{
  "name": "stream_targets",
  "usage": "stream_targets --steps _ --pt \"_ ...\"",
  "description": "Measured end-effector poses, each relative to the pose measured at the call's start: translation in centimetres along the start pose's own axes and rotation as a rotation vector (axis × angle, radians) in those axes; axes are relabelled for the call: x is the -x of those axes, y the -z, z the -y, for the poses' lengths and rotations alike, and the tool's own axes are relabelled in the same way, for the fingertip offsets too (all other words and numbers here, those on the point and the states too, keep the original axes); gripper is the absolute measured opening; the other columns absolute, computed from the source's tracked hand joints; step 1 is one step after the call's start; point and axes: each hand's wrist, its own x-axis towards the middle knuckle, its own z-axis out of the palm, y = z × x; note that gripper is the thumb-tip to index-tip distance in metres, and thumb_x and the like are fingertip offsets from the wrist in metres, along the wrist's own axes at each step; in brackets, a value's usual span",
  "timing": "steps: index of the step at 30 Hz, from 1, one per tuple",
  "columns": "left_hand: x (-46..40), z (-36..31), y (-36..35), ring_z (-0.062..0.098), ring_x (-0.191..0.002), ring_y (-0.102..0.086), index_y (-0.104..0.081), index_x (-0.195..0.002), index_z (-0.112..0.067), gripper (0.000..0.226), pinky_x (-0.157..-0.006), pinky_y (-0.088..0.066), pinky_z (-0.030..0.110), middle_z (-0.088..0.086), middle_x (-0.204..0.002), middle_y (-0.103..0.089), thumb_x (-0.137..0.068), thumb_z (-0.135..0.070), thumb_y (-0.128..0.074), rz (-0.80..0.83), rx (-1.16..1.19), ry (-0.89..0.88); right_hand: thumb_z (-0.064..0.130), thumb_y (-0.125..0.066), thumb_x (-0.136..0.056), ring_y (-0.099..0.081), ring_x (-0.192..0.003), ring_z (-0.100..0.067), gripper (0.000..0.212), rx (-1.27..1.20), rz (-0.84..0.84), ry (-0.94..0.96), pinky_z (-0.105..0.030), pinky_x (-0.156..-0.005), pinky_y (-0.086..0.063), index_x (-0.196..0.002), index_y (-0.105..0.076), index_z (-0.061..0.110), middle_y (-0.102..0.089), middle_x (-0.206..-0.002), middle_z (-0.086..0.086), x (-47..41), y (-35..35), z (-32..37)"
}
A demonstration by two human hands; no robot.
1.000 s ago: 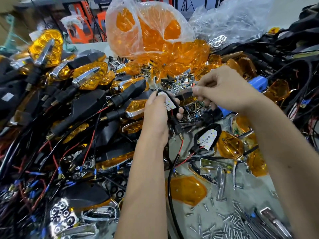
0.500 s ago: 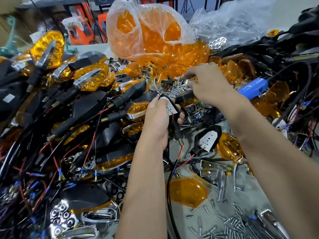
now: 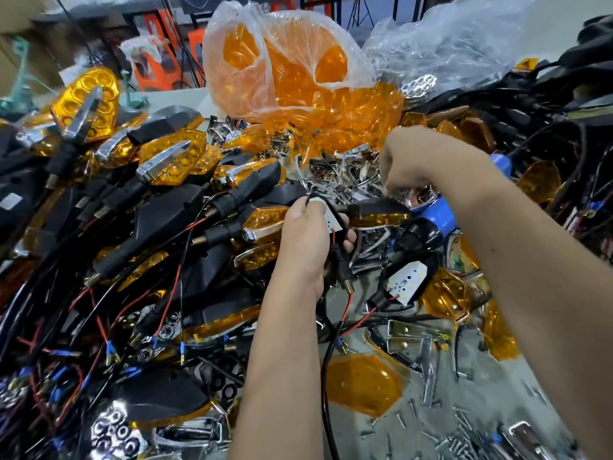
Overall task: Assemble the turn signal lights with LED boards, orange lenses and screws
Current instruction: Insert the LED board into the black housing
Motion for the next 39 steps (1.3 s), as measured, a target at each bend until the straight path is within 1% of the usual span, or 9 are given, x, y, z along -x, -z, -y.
stream_targets --steps 4,9,15,18,21,25,31,35,39 --pt "0.3 -0.1 -0.1 0.018 -0.049 -0.055 -0.055 -0.112 -0.009 0.022 -0.043 -0.042 0.024 0.005 -0.069 -0.061 -0.103 -0.009 -0.035 -0.005 0.007 0.000 -0.003 -0.066 -0.085 -0.068 -0.103 -0.033 0.028 -0.141 -0.280 0.147 -0.050 -0.097 -0.057 -0.105 -0.076 0.014 -0.073 -0.110 -0.012 -1.1 -0.4 3.2" --pt "0.5 -0.3 -0.1 0.019 -0.051 -0.055 -0.050 -0.093 -0.009 0.017 -0.045 -0.041 0.024 0.003 -0.064 -0.060 -0.103 -0.010 -0.036 0.010 -0.010 -0.005 0.016 -0.060 -0.101 -0.031 -0.145 -0.039 0.054 0.101 -0.056 0.454 -0.053 -0.122 -0.024 -0.152 -0.048 0.029 -0.045 -0.155 -0.012 -4.9 -1.2 8.1" --pt "0.3 -0.2 -0.1 0.022 -0.052 -0.053 -0.051 -0.090 -0.010 0.019 -0.044 -0.041 0.026 0.006 -0.067 -0.059 -0.101 -0.009 -0.036 0.017 -0.002 0.011 0.001 -0.037 -0.103 -0.014 -0.157 -0.036 0.074 0.179 0.186 0.516 -0.052 -0.125 -0.002 -0.166 -0.013 0.032 -0.026 -0.170 -0.010 -9.9 -2.3 11.0" --pt "0.2 -0.2 -0.2 0.022 -0.050 -0.053 -0.051 -0.090 -0.009 0.020 -0.044 -0.041 0.024 0.006 -0.063 -0.059 -0.100 -0.008 -0.035 0.017 0.005 0.024 0.015 -0.040 -0.108 0.000 -0.158 -0.042 0.073 0.207 0.224 0.527 -0.062 -0.124 -0.004 -0.166 -0.001 0.035 -0.005 -0.173 -0.015 -11.6 -2.8 11.8" --pt "0.2 -0.3 -0.2 0.020 -0.051 -0.054 -0.052 -0.092 -0.010 0.019 -0.044 -0.041 0.024 0.006 -0.066 -0.060 -0.101 -0.011 -0.035 0.022 -0.007 0.046 0.020 -0.053 -0.106 -0.014 -0.154 -0.043 0.071 0.162 0.160 0.537 -0.068 -0.118 -0.017 -0.164 -0.017 0.037 -0.017 -0.171 -0.008 -12.7 -3.6 12.4" --pt "0.3 -0.5 0.0 0.019 -0.053 -0.055 -0.054 -0.091 -0.011 0.020 -0.045 -0.042 0.026 0.006 -0.070 -0.061 -0.101 -0.013 -0.037 0.036 -0.024 0.062 -0.001 -0.049 -0.092 -0.056 -0.128 -0.036 0.052 -0.167 -0.124 0.558 -0.041 -0.105 -0.047 -0.137 -0.066 0.017 -0.064 -0.138 -0.015 -13.4 -3.0 12.8" --pt "0.2 -0.4 0.1 0.020 -0.053 -0.054 -0.055 -0.091 -0.011 0.020 -0.046 -0.041 0.024 0.007 -0.072 -0.060 -0.102 -0.012 -0.038 0.037 -0.015 0.057 0.027 -0.050 -0.108 -0.016 -0.154 -0.036 0.054 0.119 0.083 0.513 -0.069 -0.119 -0.017 -0.159 -0.035 0.037 -0.032 -0.166 -0.003 -13.1 -3.0 11.6" --pt "0.3 -0.3 0.0 0.020 -0.052 -0.055 -0.055 -0.091 -0.010 0.020 -0.045 -0.040 0.025 0.006 -0.071 -0.061 -0.103 -0.011 -0.039 0.027 -0.030 0.040 0.021 -0.066 -0.099 -0.045 -0.136 -0.034 0.041 0.042 -0.084 0.475 -0.052 -0.109 -0.045 -0.139 -0.062 0.029 -0.058 -0.145 -0.007 -10.9 -3.1 8.1" --pt "0.4 -0.4 -0.1 0.020 -0.051 -0.055 -0.055 -0.090 -0.009 0.020 -0.044 -0.040 0.024 0.007 -0.070 -0.061 -0.102 -0.009 -0.039 0.024 -0.026 0.038 0.019 -0.076 -0.093 -0.064 -0.110 -0.023 0.031 -0.248 -0.193 0.393 -0.035 -0.093 -0.051 -0.124 -0.070 0.022 -0.069 -0.117 -0.002 -8.2 -1.7 5.0"
